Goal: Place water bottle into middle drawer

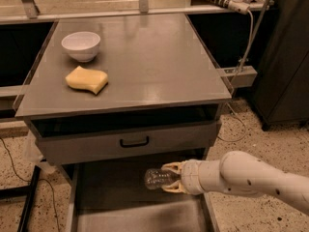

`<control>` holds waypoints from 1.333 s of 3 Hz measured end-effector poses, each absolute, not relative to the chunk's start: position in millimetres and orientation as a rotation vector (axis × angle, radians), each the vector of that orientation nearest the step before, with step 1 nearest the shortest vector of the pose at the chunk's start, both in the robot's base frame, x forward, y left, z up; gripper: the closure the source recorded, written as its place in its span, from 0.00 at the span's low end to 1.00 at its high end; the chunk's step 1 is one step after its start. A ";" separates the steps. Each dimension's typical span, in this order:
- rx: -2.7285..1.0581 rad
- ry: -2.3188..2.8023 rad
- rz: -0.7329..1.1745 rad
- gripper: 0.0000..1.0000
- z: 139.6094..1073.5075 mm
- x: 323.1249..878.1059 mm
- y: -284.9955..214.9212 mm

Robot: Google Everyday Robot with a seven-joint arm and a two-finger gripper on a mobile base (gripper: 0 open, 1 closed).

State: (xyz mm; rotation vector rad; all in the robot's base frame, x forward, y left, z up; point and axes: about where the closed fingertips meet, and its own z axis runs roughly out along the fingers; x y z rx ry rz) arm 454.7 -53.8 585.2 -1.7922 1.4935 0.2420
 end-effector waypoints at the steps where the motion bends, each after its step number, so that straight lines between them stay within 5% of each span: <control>1: -1.629 1.518 0.241 1.00 564.3 449.2 -81.1; 4: -1.702 1.584 0.280 1.00 496.5 458.1 -58.3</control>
Offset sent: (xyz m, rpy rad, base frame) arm -0.0009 -0.0175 -0.0138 0.0819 -0.0286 -0.0713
